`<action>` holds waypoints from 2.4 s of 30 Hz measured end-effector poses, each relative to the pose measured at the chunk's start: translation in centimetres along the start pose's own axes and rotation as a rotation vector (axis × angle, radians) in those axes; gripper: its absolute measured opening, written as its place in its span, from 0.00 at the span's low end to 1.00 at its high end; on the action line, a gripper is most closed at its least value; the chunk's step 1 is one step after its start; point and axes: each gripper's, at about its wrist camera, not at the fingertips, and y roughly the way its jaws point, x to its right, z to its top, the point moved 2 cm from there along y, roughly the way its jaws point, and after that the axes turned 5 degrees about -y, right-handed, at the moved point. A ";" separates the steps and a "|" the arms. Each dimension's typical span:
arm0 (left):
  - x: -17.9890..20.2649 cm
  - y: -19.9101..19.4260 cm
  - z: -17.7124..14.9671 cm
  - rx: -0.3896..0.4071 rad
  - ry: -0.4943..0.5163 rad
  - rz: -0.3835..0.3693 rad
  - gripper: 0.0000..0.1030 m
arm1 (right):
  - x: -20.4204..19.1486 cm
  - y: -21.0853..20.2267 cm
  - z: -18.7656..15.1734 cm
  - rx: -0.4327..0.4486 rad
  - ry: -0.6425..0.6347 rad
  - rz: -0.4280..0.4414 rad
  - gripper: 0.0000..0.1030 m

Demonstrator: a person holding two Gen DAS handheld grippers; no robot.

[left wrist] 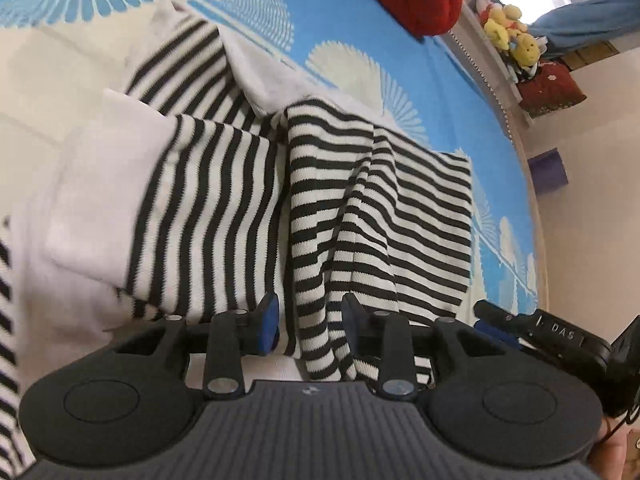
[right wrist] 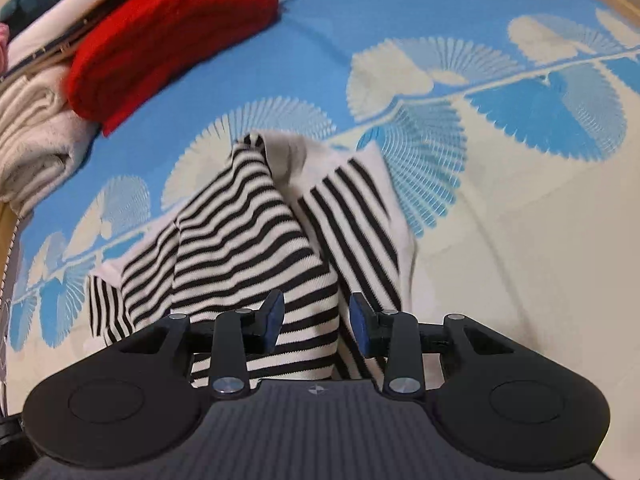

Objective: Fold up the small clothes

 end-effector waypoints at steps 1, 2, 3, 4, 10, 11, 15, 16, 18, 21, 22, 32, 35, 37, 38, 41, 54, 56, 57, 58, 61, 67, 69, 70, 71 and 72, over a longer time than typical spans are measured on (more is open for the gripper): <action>0.0 0.6 -0.1 -0.003 -0.004 -0.001 0.36 | -0.2 0.5 -0.1 -0.013 -0.001 -0.001 0.37; 0.1 1.2 -0.2 -0.009 -0.015 0.002 0.36 | -0.3 1.0 -0.1 -0.028 0.001 -0.001 0.37; 0.2 1.6 -0.6 -0.015 -0.025 0.008 0.36 | -0.3 1.7 -0.3 -0.046 0.004 -0.003 0.37; 0.0 2.1 -0.6 -0.020 -0.032 0.021 0.36 | -0.3 2.1 -0.4 -0.058 0.005 -0.007 0.37; 0.6 3.3 -0.6 -0.045 0.014 0.014 0.01 | 0.2 4.5 -1.3 -0.109 0.033 -0.028 0.18; 1.0 2.6 -0.3 -0.013 0.039 0.021 0.01 | 0.2 4.6 -1.3 -0.105 0.044 -0.008 0.07; 2.9 -3.1 2.0 0.201 0.142 0.011 0.01 | 0.1 2.9 -0.6 -0.025 0.095 0.096 0.01; 3.2 -4.8 2.5 0.262 0.168 0.005 0.01 | 0.2 2.0 -0.2 0.012 0.119 0.134 0.01; 3.1 -8.0 3.5 0.352 0.189 -0.018 0.01 | 0.3 -0.6 0.5 0.096 0.169 0.232 0.01; 1.1 -9.6 4.2 0.341 0.136 -0.043 0.01 | 0.9 -3.3 0.8 0.177 0.188 0.304 0.01; 0.4 -9.1 4.2 0.288 0.119 -0.018 0.01 | 1.3 -3.4 0.6 0.160 0.202 0.314 0.01; -2.1 -5.3 2.7 0.062 0.083 0.102 0.52 | 4.0 1.6 -3.3 -0.148 0.222 0.038 0.23; -1.8 -5.0 2.9 0.092 0.058 0.083 0.52 | 3.0 0.8 -1.9 -0.060 0.191 0.089 0.45; -2.1 -4.4 2.7 0.094 0.029 0.082 0.52 | 2.1 1.2 -1.7 -0.051 0.159 0.101 0.46; -2.3 -3.9 2.9 0.091 0.013 0.086 0.51 | 1.9 1.6 -1.9 -0.056 0.147 0.102 0.46; -2.6 -3.0 3.1 0.066 0.006 0.082 0.23 | 1.3 3.0 -2.3 -0.103 0.134 0.068 0.40; -2.8 -3.6 2.0 0.026 0.115 0.251 0.02 | 3.3 2.4 -2.6 -0.085 0.228 0.070 0.07; -2.3 -3.8 1.9 0.054 0.144 0.266 0.04 | 4.0 4.1 -3.8 -0.191 0.239 -0.002 0.17; -1.3 -4.5 2.0 0.092 0.180 0.253 0.04 | 4.0 4.2 -4.0 -0.190 0.229 -0.028 0.20; -0.5 -5.2 2.0 0.123 0.213 0.235 0.09 | 3.6 3.9 -3.8 -0.175 0.206 -0.037 0.21; 1.7 -6.7 1.7 0.200 0.308 0.161 0.21 | 1.8 1.1 -2.4 -0.021 0.102 -0.049 0.23; 0.0 -2.1 0.2 -0.008 0.285 0.207 0.21 | -0.8 0.0 -2.3 0.029 -0.023 0.160 0.24; -1.0 -1.2 -0.2 -0.060 0.277 0.264 0.15 | -0.9 2.3 -3.4 -0.113 -0.023 0.164 0.25; -0.9 -1.6 -0.1 -0.054 0.269 0.249 0.15 | -0.6 3.7 -4.2 -0.196 -0.033 0.102 0.25; -0.5 -2.1 0.0 -0.040 0.278 0.236 0.16 | -0.3 4.4 -4.8 -0.240 -0.048 0.047 0.23; 0.0 -2.9 0.1 -0.012 0.303 0.217 0.16 | 0.1 4.5 -5.0 -0.235 -0.061 0.031 0.23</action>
